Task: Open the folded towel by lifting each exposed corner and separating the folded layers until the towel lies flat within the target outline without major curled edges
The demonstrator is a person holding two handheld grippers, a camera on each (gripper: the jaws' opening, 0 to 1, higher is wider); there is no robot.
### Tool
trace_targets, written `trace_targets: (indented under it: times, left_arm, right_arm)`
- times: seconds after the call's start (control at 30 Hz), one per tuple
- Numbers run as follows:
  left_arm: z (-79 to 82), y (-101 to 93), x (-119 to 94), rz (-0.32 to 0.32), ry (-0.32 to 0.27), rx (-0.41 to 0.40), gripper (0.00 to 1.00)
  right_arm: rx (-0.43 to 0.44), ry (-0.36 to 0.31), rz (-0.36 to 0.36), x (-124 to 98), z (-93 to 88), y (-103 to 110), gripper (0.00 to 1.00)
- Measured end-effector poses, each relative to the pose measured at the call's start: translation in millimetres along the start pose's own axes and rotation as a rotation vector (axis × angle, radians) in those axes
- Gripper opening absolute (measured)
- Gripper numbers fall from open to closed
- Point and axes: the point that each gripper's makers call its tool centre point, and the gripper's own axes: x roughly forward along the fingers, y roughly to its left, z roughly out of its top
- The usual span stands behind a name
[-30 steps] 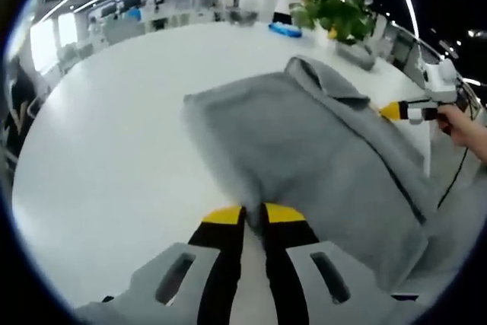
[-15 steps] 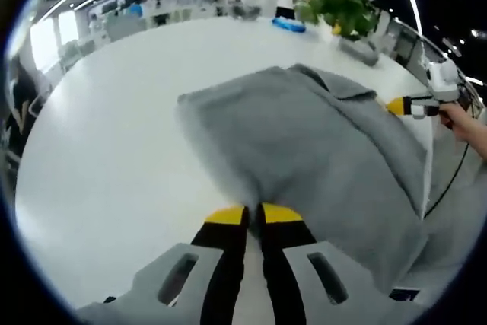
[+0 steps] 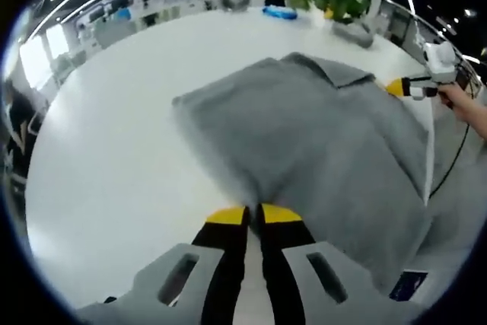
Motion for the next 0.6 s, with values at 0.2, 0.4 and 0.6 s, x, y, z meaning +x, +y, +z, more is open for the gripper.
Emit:
trace_targets:
  times: [0.2, 0.4, 0.6]
  left_arm:
    - [-0.5, 2.2, -2, 0.010, -0.001, 0.006, 0.05]
    - [-1.0, 7.9, -5, 0.033, 0.009, 0.038, 0.05]
    - [-10.0, 19.8, -6, 0.061, 0.032, 0.040, 0.05]
  right_arm:
    - [-0.025, 0.008, -0.012, 0, -0.1, 0, 0.00]
    - [-0.043, 0.007, -0.025, 0, -0.2, -3, 0.00]
    - [-0.046, 0.009, -0.036, -1, -1.0, -5, 0.00]
